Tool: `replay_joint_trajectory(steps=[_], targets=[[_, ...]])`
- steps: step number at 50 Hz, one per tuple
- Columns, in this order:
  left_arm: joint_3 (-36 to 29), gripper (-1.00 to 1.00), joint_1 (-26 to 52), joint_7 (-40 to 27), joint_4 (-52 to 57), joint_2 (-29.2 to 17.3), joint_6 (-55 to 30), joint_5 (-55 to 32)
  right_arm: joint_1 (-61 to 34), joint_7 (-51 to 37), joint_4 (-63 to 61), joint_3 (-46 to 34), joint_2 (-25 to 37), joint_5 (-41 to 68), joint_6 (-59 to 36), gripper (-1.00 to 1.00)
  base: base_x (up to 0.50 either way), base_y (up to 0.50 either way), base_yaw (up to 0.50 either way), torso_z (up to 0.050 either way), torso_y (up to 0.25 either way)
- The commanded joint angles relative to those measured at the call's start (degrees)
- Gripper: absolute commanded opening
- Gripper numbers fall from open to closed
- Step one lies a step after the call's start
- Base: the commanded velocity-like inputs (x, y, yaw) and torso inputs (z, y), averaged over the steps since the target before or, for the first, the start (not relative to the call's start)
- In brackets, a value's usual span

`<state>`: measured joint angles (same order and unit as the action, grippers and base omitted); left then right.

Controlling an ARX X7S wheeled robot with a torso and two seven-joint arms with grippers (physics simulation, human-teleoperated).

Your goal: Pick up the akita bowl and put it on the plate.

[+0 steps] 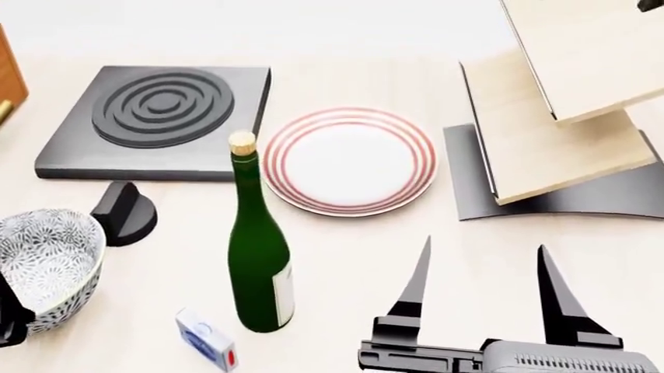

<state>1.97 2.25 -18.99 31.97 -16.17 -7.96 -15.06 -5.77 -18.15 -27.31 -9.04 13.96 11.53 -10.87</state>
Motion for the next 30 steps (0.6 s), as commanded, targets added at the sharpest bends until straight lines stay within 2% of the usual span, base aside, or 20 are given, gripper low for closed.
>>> replay_joint_trajectory(steps=[1, 30], targets=[[2.0, 1.0, -0.2, -0.8, 0.2, -0.6, 0.1, -1.2, -0.2, -0.5, 0.0, -0.3, 0.3, 0.2, 0.0, 1.0, 0.16, 0.0, 0.0, 0.0, 0.0], [1.6, 1.0, -0.5, -1.4, 0.2, -1.1, 0.5, -1.5, -0.3, -0.9, 0.3, -1.0, 1.0, 1.0, 0.2, 1.0, 0.16, 0.0, 0.0, 0.0, 0.0]])
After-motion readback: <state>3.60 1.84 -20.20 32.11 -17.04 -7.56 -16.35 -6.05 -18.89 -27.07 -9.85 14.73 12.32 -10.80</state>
